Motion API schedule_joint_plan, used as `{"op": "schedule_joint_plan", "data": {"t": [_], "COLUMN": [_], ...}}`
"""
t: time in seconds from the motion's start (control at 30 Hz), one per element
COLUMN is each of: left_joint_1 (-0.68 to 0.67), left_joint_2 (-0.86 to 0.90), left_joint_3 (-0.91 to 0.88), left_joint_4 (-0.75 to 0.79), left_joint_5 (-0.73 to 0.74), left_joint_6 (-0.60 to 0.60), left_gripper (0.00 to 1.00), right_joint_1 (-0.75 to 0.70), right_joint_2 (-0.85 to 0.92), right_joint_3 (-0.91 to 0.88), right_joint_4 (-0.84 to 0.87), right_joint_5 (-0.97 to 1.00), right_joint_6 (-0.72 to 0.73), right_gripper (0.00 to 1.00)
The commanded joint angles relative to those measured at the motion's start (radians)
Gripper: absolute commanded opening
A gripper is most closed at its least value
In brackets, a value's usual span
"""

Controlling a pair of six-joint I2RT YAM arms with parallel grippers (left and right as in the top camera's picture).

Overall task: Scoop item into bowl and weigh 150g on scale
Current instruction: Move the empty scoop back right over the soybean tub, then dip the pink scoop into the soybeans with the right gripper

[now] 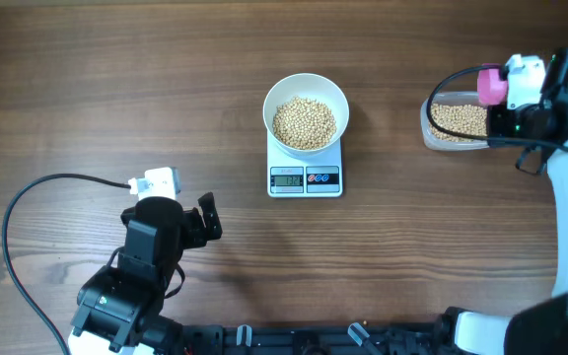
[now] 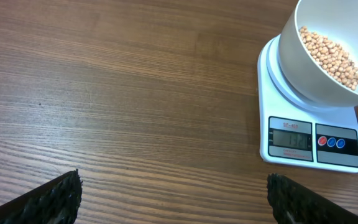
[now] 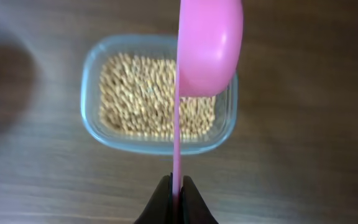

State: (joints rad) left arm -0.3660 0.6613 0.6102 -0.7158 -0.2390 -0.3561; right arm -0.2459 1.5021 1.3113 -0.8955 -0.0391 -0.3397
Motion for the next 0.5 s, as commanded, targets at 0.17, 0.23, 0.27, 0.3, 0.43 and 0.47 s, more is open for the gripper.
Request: {"op": "schedule_joint_plan", "data": {"t": [0.17,0.23,0.27,0.3,0.43,0.47], "left_joint_1": [0.006,0.006,0.006,0.006,0.006,0.006], "left_joint_2": [0.000,0.000,0.000,0.000,0.000,0.000], "left_joint_3": [-0.006,-0.006,-0.006,-0.006,-0.006,-0.006], "left_joint_4": [0.000,0.000,0.000,0.000,0.000,0.000], "left_joint_5": [-0.013,-0.013,-0.013,-0.013,-0.013,-0.013], "left_joint_6": [0.011,0.011,0.011,0.011,0.011,0.011], "left_gripper": [1.00,1.00,1.00,1.00,1.00,1.00], "right_joint_1": [0.014,0.023,0.027,0.034,0.049,0.050], "right_joint_2": [0.089,0.102,0.113,0.123,0.142,0.144], "right_joint_3": [0.011,0.002,0.002,0.002,0.000,-0.003], "right_joint_4": [-0.023,-0.022,-0.026,-0.029,-0.021,-0.021], "right_joint_5": [0.077,0.077,0.077,0.077,0.108,0.134], "right_joint_6": [-0.024,-0.023,-0.022,-0.018,0.011,0.011], "right_gripper": [0.04,0.04,0.04,0.04,0.04,0.04]}}
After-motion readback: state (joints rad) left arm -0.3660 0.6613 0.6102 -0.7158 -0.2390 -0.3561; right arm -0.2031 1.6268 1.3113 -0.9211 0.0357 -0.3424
